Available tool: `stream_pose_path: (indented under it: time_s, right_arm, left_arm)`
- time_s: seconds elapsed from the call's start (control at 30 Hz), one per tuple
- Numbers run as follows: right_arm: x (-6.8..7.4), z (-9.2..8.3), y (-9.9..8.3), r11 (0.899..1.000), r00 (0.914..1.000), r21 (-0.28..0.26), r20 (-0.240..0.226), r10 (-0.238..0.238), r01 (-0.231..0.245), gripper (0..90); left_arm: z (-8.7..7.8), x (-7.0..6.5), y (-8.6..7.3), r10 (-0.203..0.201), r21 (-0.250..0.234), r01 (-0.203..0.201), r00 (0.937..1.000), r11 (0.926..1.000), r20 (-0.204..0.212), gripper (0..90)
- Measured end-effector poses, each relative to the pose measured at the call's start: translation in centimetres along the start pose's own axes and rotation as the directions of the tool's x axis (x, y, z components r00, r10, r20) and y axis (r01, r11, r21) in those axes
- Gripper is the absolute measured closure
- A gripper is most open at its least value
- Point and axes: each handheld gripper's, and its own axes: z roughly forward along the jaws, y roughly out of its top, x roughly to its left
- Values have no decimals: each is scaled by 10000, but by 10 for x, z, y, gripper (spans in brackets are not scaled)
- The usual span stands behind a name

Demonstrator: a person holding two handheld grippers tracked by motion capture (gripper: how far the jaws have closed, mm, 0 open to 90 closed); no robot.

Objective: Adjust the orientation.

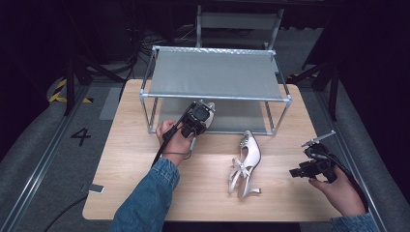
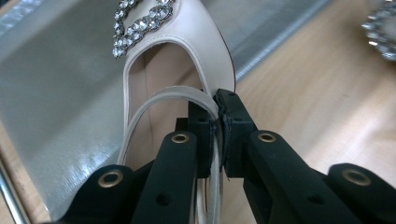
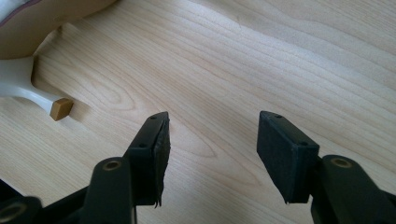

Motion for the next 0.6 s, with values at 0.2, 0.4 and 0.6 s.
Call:
stream_pose_path:
  time_s: [0.2, 0.4, 0.6]
  right_arm:
    - [0, 0, -1, 10000, 10000, 15, -5, 4, -4, 448]
    - [10, -1, 2, 9995, 9991, -56, -270, -316, 314, 444]
    - [13, -3, 3, 9990, 9986, -79, -281, -446, 444, 441]
  left_arm:
    - [11, 3, 3, -160, -124, 157, 9996, 9998, -224, 852]
    - [13, 2, 2, -210, -317, 198, 9991, 9993, -363, 852]
    - [22, -3, 3, -246, 152, 249, 9995, 9996, -221, 851]
